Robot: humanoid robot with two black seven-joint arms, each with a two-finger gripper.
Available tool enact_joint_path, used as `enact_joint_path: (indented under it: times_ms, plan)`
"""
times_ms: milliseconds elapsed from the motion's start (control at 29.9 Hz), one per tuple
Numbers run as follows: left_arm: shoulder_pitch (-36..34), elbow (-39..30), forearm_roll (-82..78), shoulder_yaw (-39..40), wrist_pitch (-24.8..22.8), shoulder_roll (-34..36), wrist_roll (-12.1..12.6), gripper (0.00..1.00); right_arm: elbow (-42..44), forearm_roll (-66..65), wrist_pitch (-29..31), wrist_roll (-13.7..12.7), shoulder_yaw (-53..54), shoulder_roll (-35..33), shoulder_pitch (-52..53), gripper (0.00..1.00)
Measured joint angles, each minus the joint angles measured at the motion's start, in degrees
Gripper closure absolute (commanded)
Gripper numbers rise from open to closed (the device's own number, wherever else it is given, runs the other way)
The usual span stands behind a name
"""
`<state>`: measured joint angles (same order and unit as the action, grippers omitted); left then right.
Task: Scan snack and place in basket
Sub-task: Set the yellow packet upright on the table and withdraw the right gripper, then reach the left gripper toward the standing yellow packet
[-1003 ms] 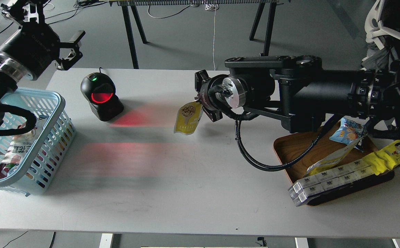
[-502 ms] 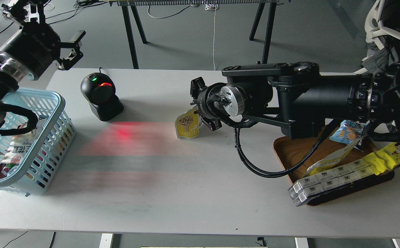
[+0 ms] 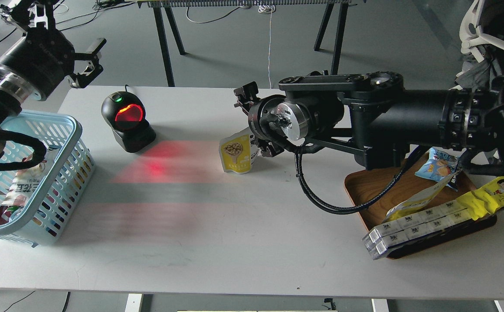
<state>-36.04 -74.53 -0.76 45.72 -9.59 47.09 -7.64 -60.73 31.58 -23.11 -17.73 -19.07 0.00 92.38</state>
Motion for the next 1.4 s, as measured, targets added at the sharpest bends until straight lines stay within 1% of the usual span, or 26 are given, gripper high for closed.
enact_joint_path:
  times_ms: [100,234,301,401,468,635,803,903,970,1037,1104,1170,1271,1404]
  plan:
    - [-0.09,0.00,0.00,0.00,0.83,0.16,0.15,0.00,0.57,-1.36,1.17,0.30,1.43,-0.02,0.53,0.07]
    - [-0.29,0.00,0.00,-0.16,1.87,1.29,0.61,0.00,0.01,-2.71,6.92,1.01,3.90,-0.02,1.23,0.07]
    - [-0.52,0.00,0.03,-0.38,1.98,2.26,0.80,0.00,-0.39,-2.87,9.39,1.60,4.90,-1.24,1.31,0.07]
    - [-1.22,0.00,0.10,-0.73,2.05,3.76,1.06,0.00,-0.56,-3.02,12.36,2.09,7.21,-7.55,1.18,0.07]
    - [-2.02,0.00,0.13,-0.84,2.05,5.01,1.59,0.00,-0.44,-3.17,14.34,2.29,9.42,-12.94,0.62,0.07]
    - [-4.09,0.06,0.15,-0.89,1.69,8.07,4.21,0.00,0.09,-3.41,19.42,2.43,16.58,-25.28,-3.47,0.06]
    - [-5.25,-0.26,0.15,-0.93,-0.01,13.18,4.72,0.00,0.32,-4.08,25.15,2.45,26.79,-35.57,-11.19,0.06]
    - [-6.42,-1.19,-0.08,-0.98,-0.94,15.80,5.09,0.00,0.73,-4.30,28.66,2.45,32.88,-39.44,-16.94,0.06]
    - [-7.08,-3.23,-0.58,-0.99,-1.15,18.20,6.18,0.00,1.36,-4.33,30.18,2.79,36.67,-40.90,-20.94,0.06]
    - [-7.56,-6.42,-1.79,-0.99,-1.17,20.85,7.69,0.00,2.16,-4.34,31.49,3.91,39.90,-41.49,-24.74,0.06]
    - [-8.24,-10.37,-4.81,-0.99,-1.16,22.80,8.76,0.00,3.50,-4.34,34.02,5.28,42.76,-41.65,-28.30,0.06]
    - [-9.00,-13.73,-8.98,-0.99,-1.21,23.70,9.15,0.00,5.25,-4.34,36.98,6.19,45.00,-41.66,-30.94,0.06]
    - [-9.41,-17.39,-15.28,-0.99,-2.08,24.67,9.37,0.00,8.20,-4.32,40.50,6.74,47.28,-41.51,-33.63,0.05]
    - [-9.48,-20.37,-25.38,-0.99,-5.26,25.07,9.48,0.00,10.89,-4.25,45.45,6.91,49.88,-41.18,-36.65,0.04]
